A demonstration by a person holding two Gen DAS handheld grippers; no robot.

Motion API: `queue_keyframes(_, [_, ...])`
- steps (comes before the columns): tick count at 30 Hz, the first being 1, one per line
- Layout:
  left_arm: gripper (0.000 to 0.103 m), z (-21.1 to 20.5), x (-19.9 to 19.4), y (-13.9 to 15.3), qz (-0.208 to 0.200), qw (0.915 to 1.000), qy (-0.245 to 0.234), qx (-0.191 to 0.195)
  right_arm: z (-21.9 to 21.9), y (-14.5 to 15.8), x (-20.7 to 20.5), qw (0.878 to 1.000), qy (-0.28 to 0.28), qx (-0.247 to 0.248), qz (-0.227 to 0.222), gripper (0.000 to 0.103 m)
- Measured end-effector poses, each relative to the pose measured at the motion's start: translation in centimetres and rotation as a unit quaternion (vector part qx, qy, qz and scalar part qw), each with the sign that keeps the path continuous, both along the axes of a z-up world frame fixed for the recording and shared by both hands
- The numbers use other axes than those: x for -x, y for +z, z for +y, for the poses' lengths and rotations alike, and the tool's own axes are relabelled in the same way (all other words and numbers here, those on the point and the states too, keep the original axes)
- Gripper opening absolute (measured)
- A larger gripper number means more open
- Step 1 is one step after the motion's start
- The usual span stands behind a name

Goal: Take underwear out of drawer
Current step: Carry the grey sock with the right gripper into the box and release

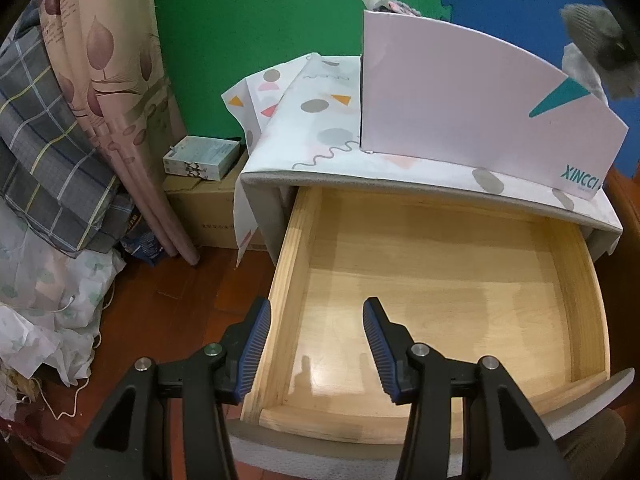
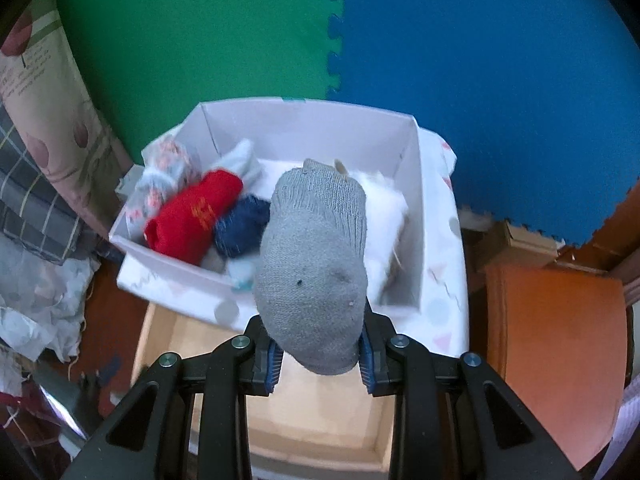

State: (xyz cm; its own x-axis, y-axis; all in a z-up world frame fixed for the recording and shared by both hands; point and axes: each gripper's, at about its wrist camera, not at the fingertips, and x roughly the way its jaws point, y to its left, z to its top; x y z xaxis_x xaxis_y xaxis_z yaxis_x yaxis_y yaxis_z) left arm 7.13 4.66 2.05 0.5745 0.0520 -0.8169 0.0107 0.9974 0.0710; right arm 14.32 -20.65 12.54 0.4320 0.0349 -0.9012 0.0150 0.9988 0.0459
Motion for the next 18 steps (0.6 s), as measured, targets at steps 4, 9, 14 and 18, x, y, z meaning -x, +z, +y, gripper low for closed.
queue_keyframes(4, [0.049, 0.3, -0.1, -0.1, 0.001, 1.0000, 0.005, 0.008, 1.1, 0.0, -2.3, 1.000, 0.004, 0.000, 0.001, 0.029])
queue_keyframes(9, [0.049, 0.4, 0.1, 0.1, -0.005, 0.9999, 0.006, 0.013, 2.4, -1.5, -4.8, 1.000, 0.007, -0.001, 0.014, 0.029])
queue_keyframes(14, [0.049, 0.3, 0.1, 0.1, -0.009, 0.9999, 0.007, 0.012, 3.3, -3.2, -6.7, 1.000, 0.008, 0.011, 0.028, 0.029])
queue_keyframes(18, [0.049, 0.3, 0.2, 0.1, -0.008, 0.9999, 0.007, 0.012, 4.1, -4.4, -7.5, 0.999, 0.011, 0.022, 0.037, 0.030])
